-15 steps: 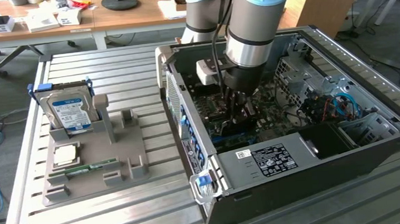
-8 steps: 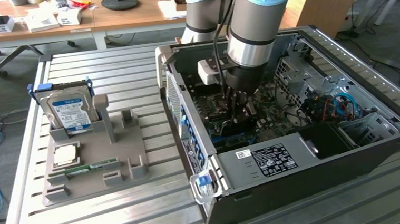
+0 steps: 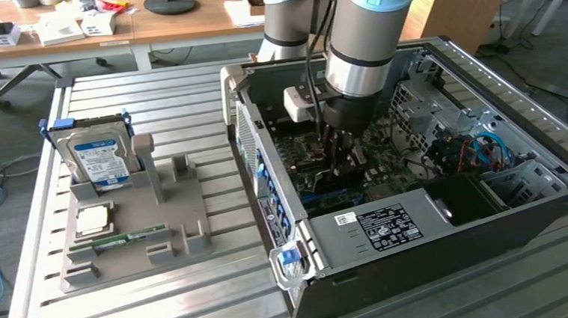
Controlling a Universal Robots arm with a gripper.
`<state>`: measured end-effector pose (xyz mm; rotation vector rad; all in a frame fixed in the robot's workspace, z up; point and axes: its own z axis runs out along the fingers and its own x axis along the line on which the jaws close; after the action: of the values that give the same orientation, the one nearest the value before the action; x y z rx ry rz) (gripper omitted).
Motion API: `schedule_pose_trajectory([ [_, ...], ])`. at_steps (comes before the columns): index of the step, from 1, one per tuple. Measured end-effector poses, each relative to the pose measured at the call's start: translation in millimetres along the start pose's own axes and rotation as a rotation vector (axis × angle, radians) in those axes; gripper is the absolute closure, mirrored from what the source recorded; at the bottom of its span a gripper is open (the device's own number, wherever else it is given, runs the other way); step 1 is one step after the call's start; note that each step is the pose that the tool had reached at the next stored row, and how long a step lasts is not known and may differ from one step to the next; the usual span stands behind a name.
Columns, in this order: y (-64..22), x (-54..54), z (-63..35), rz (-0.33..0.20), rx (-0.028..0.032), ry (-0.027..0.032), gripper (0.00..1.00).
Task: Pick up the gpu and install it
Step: 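Insert the gpu into the slot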
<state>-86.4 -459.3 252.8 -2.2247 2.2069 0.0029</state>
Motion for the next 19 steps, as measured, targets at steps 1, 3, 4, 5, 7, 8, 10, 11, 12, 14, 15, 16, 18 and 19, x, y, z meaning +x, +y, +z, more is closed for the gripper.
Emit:
schedule_pose_trajectory([
  [1, 0.0, 0.0, 0.1, 0.0, -0.0002, 0.0003, 0.67],
  [3, 0.0, 0.0, 1.4, 0.0, 0.0, -0.0001, 0.67],
  [4, 0.0, 0.0, 2.2, 0.0, 0.0, -0.0001, 0.67],
  [5, 0.0, 0.0, 2.7, 0.0, -0.0001, 0.0001, 0.67],
  [7, 0.0, 0.0, 3.8, 0.0, -0.0001, 0.0, 0.67],
  [8, 0.0, 0.1, 4.0, 0.0, -0.0001, 0.0003, 0.67],
  [10, 0.0, 0.1, 4.2, 0.0, -0.0001, 0.0003, 0.67],
  [11, 0.0, 0.1, 4.2, 0.0, -0.0001, 0.0002, 0.67],
  [12, 0.0, 0.0, 4.7, 0.0, 0.0, -0.0001, 0.67],
  [14, 0.0, 0.0, 5.1, 0.0, 0.0, 0.0, 0.67],
  [15, 0.0, 0.0, 5.1, 0.0, 0.0, 0.0001, 0.67],
  [16, 0.0, 0.0, 5.1, 0.0, -0.0001, 0.0001, 0.67],
  [18, 0.0, 0.0, 5.1, 0.0, 0.0, 0.0001, 0.67],
  [19, 0.0, 0.0, 5.1, 0.0, -0.0001, 0.0001, 0.67],
])
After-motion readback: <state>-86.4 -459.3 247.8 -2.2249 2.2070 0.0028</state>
